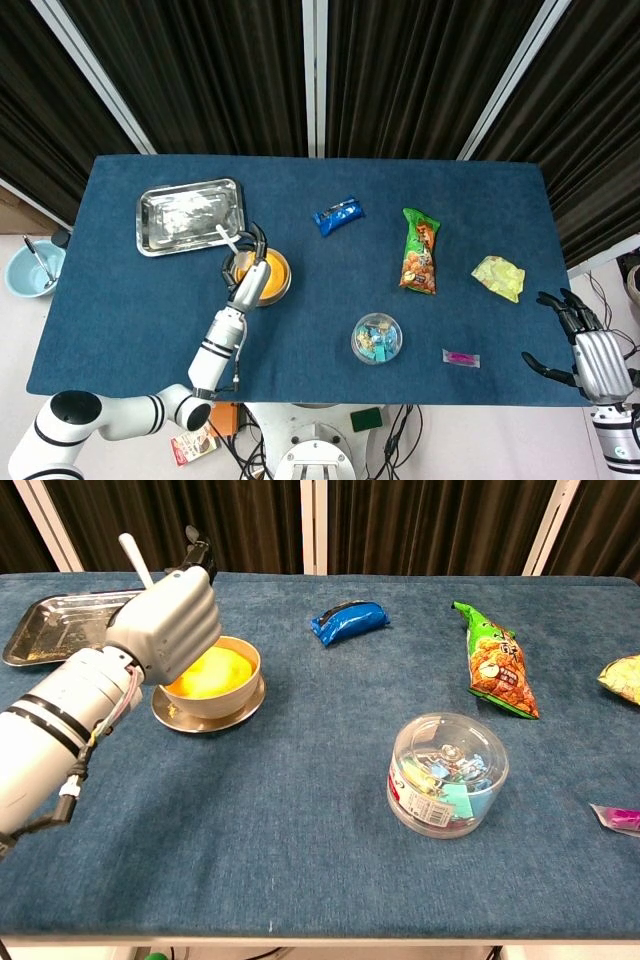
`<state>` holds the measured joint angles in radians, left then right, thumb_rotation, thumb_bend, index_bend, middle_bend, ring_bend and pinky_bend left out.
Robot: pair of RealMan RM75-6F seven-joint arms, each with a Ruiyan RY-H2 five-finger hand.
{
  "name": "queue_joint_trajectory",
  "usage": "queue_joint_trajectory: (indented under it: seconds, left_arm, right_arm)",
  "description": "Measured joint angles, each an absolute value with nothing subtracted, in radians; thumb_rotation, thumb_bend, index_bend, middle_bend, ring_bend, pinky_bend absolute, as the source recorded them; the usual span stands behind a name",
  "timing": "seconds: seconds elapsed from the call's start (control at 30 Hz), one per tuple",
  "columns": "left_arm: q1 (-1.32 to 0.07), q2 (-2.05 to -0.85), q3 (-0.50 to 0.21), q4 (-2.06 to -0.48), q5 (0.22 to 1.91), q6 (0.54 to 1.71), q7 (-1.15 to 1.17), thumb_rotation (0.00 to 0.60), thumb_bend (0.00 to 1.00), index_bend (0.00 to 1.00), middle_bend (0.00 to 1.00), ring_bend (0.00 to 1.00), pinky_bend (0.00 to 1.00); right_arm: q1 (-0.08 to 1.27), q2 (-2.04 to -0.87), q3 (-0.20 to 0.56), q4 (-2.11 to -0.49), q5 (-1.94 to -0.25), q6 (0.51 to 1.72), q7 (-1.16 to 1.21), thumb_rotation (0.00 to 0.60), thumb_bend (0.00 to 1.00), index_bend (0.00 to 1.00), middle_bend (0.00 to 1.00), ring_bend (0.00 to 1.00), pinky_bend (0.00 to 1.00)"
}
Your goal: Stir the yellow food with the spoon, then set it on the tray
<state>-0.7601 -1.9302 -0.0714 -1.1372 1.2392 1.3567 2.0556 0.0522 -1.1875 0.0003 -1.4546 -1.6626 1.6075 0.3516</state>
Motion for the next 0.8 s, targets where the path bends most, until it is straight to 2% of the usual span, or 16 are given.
queue_joint_trajectory:
  seconds: [0.8]
  left_arm:
    - [-0.754,-1.928,-0.071,-1.111,1.290,1.329,1.908,0.600,0.42,0.65,0.39,0.21,0.20]
  right_arm:
    - [0.056,-1.185,0.003,-1.455,-1.657,1.600,0.352,0.600,0.15,0.16,0.21,0.08,0.19]
